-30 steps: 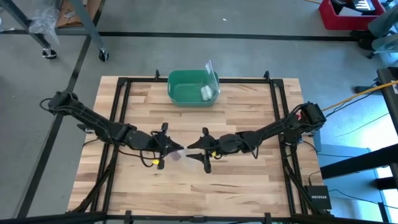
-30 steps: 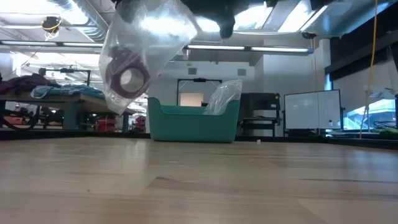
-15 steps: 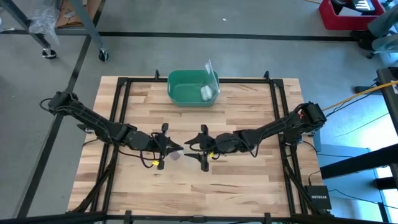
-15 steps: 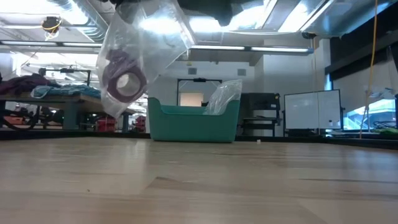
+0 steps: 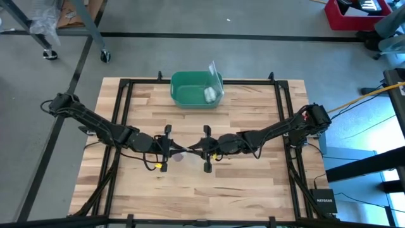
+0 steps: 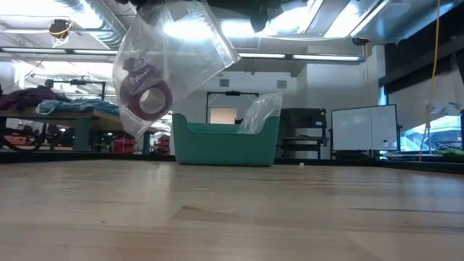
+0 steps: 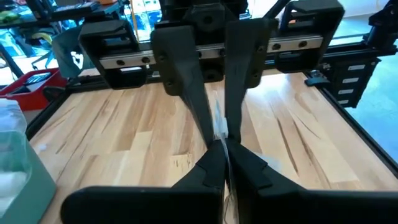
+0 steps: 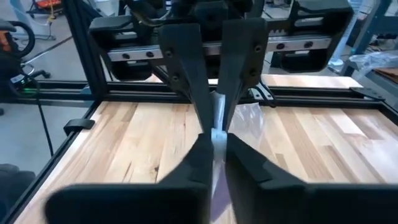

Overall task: Roll bandage
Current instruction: Close the zip bag

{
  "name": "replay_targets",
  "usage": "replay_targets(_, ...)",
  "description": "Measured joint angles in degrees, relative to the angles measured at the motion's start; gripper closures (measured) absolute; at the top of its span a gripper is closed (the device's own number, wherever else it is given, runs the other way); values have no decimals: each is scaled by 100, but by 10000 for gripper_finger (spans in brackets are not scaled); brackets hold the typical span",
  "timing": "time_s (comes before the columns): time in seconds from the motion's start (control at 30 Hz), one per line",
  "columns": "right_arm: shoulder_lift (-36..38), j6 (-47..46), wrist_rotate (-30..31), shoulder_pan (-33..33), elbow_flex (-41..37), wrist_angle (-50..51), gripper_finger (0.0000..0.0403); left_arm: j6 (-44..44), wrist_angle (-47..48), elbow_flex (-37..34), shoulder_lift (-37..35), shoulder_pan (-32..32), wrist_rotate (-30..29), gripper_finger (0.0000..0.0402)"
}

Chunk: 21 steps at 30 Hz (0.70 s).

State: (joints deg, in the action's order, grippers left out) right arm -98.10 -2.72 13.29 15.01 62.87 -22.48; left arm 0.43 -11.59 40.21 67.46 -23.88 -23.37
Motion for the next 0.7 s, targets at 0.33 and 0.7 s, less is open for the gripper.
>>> replay_targets(0.33,-50,-106,-162,-5,8,45,379,126,-76,-15,-71,-15,-247,401)
replay_targets(0.7,-205,-478,-459,5,-31,789,380,510,-547,28,-296,-13,-794,401)
